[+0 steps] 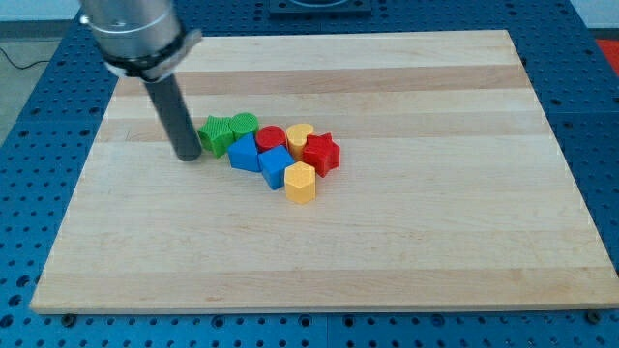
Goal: Move the green star into the red circle
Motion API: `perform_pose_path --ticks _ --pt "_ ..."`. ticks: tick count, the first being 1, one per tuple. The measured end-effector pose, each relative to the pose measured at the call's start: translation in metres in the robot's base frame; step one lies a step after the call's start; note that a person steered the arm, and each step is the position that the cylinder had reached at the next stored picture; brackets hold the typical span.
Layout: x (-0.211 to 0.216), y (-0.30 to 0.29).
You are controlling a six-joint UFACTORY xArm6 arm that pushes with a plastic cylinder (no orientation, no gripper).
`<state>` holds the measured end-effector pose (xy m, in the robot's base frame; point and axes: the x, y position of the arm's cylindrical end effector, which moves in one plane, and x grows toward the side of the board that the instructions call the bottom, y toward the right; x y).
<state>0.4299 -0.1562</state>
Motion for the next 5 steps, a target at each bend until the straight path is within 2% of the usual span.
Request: perform_pose_path --ticks 2,4,5 --pt "0.0 0.037" --pt "0.0 -0.038" --pt "-0.013 -0.053"
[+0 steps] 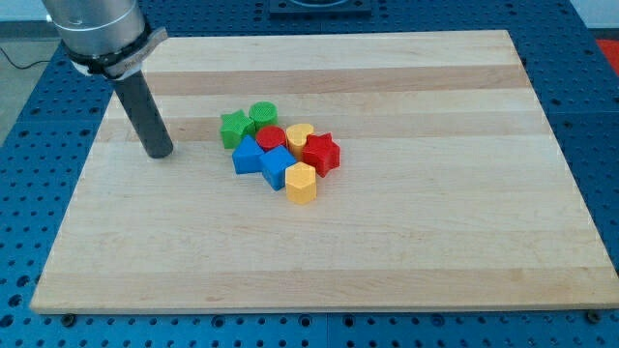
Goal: Move the green star into the red circle
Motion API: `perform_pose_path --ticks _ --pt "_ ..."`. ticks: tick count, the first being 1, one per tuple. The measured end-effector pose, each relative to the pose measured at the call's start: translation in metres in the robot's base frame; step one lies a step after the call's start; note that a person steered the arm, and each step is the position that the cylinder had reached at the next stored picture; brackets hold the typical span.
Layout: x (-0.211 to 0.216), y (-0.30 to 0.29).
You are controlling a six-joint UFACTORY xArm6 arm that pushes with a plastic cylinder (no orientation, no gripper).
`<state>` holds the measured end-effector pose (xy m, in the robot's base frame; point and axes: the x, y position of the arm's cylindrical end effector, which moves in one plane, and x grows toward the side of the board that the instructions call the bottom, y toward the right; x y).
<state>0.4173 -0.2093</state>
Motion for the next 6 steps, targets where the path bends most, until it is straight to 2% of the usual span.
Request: perform_pose_path --ticks 1,4,5,6 --pt "-0.02 0.006" --pt "-0.021 0.086" --pt "-0.021 0.095" --pt "-0.018 0.078"
